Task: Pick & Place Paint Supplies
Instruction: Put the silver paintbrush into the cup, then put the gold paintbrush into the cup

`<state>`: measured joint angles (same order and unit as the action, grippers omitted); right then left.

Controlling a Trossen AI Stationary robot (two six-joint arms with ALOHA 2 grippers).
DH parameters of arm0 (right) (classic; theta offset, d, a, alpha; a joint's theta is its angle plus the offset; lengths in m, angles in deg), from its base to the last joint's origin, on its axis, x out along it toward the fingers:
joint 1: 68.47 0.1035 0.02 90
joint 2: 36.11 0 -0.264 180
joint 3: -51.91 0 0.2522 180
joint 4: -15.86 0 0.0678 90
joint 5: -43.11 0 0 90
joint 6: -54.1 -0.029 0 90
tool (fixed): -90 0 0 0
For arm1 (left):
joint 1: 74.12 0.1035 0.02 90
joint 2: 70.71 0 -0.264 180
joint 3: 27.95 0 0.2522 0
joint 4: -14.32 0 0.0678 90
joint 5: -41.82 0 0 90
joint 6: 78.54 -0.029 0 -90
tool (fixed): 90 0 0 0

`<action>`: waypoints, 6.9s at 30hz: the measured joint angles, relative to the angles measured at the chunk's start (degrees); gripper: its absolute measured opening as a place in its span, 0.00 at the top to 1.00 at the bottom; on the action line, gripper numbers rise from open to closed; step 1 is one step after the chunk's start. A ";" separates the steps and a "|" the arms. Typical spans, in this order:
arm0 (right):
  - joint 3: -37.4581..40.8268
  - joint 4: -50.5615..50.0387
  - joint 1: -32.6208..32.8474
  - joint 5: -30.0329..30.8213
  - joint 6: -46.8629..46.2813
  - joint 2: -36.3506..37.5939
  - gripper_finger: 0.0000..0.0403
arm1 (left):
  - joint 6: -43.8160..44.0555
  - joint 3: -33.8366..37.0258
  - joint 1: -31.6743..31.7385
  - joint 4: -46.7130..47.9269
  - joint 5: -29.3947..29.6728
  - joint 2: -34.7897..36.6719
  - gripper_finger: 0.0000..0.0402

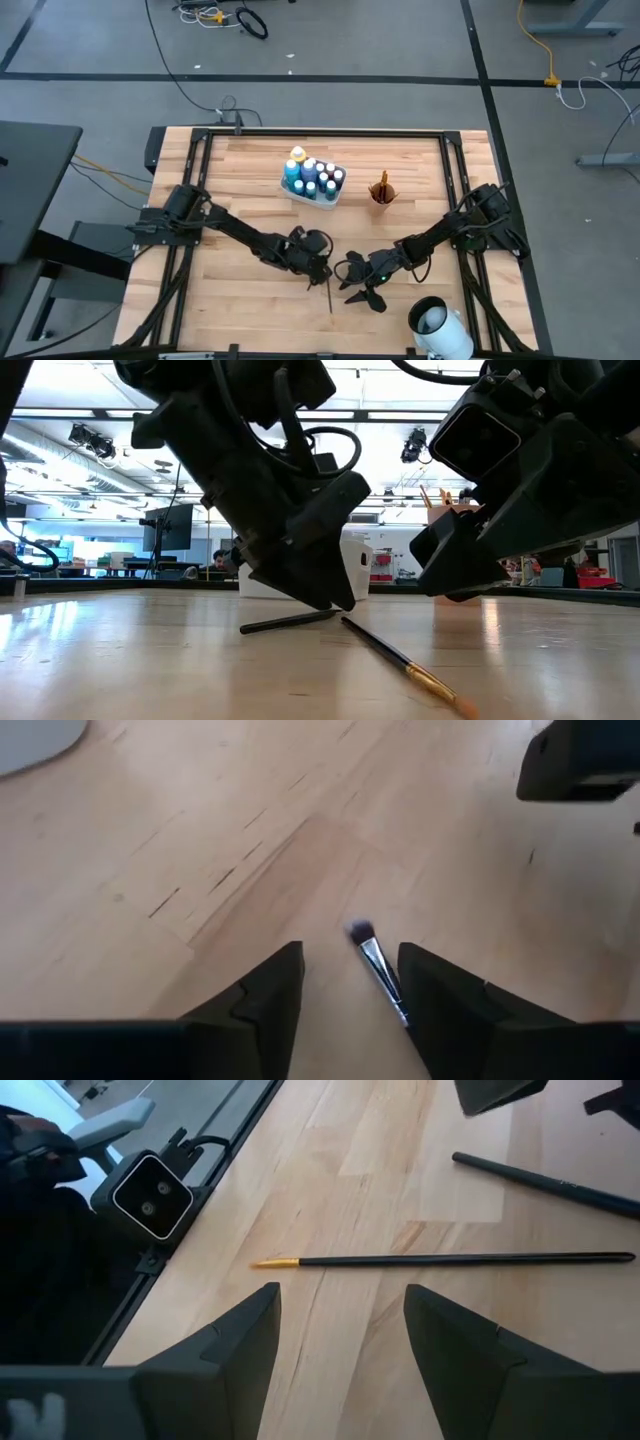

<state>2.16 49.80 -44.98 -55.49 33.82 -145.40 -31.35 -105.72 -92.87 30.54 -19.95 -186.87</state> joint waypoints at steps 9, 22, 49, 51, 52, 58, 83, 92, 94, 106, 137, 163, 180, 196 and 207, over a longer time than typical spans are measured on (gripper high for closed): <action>0.00 0.09 0.00 0.00 0.00 0.00 0.47 | -4.08 0.07 0.06 -0.01 2.13 -0.11 0.70; 0.00 0.07 0.00 0.00 0.00 0.00 0.47 | -0.88 0.00 0.63 1.99 1.47 0.00 0.97; 0.00 0.04 0.00 0.00 0.02 0.00 0.47 | -4.34 0.26 0.49 -3.93 3.71 0.57 0.99; 0.00 0.06 0.00 0.00 0.03 0.00 0.47 | -4.41 0.22 0.47 -4.06 4.28 1.52 0.99; 0.00 0.07 0.00 0.00 0.02 0.00 0.47 | -4.58 0.20 0.47 -4.06 4.49 1.86 0.99; -0.02 -0.78 0.05 8.01 0.07 0.00 0.47 | -6.37 0.15 0.47 -5.14 5.31 3.67 0.99; -0.04 27.31 -2.67 21.74 8.63 0.42 0.47 | -25.42 0.13 -6.89 -16.07 14.59 17.58 1.00; -0.42 38.76 -4.33 20.59 8.08 0.45 0.47 | -34.83 0.13 -8.52 -24.36 15.91 19.06 1.00; -1.17 39.23 -4.68 18.74 8.13 0.44 0.47 | -34.96 0.13 -8.50 -24.54 16.06 19.06 1.00; -6.91 30.19 -4.96 15.75 9.70 0.44 0.62 | -37.45 0.13 -8.66 -26.48 17.33 19.04 1.00; -6.82 -16.35 -4.33 24.95 14.37 23.78 0.96 | -47.56 0.11 -15.78 -26.32 35.96 19.02 0.79; -4.97 -62.17 -12.36 54.40 11.41 48.22 0.95 | -47.00 0.11 -17.65 -26.08 36.65 19.02 0.79; 8.03 -45.12 -16.33 47.17 11.97 48.17 0.89 | -47.00 0.11 -17.40 -25.90 33.26 19.02 0.79; 8.79 -39.95 -16.26 42.07 10.95 48.18 0.62 | -45.11 0.11 -8.76 -11.75 -7.91 18.47 0.79; 8.79 -26.54 -16.14 39.03 15.48 48.19 0.58 | -51.73 0.07 -2.88 -9.51 -24.59 16.62 0.64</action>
<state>10.95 23.26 -61.13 -16.45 49.30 -97.21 -83.08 -105.65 -95.75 21.03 -44.54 -170.25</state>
